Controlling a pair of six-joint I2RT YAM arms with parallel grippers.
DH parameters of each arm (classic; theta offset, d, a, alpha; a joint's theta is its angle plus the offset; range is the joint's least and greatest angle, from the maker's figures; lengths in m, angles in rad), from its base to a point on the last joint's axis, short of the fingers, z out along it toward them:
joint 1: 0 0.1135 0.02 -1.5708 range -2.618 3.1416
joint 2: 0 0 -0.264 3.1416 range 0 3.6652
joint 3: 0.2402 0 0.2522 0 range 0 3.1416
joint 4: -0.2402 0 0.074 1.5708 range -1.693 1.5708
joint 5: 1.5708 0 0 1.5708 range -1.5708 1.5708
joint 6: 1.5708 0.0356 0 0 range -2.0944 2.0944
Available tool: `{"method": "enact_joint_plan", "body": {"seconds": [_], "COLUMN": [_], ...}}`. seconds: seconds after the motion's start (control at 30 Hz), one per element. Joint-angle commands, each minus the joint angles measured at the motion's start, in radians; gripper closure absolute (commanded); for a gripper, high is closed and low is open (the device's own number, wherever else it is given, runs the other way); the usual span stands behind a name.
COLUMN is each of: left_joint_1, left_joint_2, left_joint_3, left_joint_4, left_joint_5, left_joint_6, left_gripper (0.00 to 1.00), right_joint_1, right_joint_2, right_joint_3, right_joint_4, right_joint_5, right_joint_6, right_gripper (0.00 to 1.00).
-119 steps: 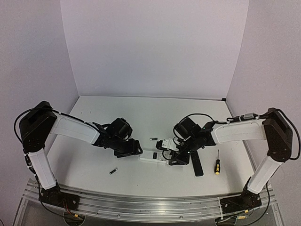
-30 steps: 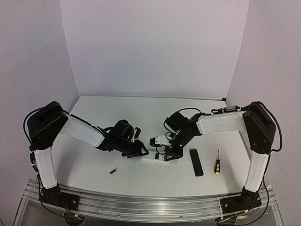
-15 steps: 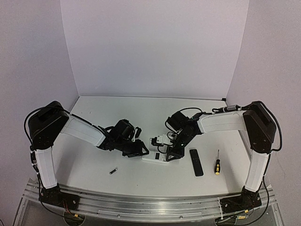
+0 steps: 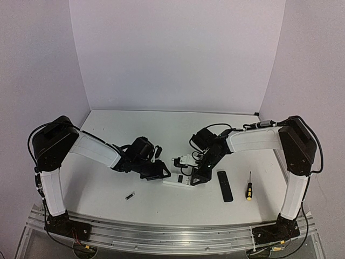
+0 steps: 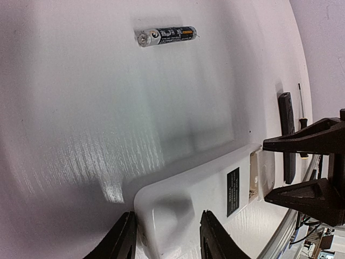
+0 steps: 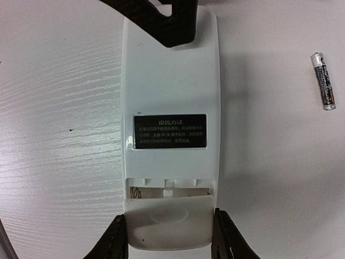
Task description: Unload the batteries from the remote control
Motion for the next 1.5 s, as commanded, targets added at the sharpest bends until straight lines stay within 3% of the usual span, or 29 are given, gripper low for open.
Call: {"method": "enact_joint_plan", "body": {"seconds": [0.0,0.83,1.47], "left_joint_1": [-0.003,-0.003,-0.003], "left_joint_2": [0.060,0.050,0.053], "left_joint_3": [-0.031,-0.038,-0.053], "left_joint_4": [-0.144,-0.136,-0.126], "left_joint_5": [-0.022,-0.015,0.003], "left_joint_6": [0.005,-0.018,-0.024], "left_gripper": [0.59,0.59,0.59], "right_joint_1": [-0.002,0.003,0.011], "right_joint_2": [-0.004,0.022,0.029], "right_joint_3": [0.027,0.028,0.029], "right_joint_4": [-0.018,-0.010,0.026], "right_joint_5": [-0.001,0.000,0.024], "right_joint_6": [0.003,0.038,0.064], "right_gripper": [0.76,0.75,0.68]}}
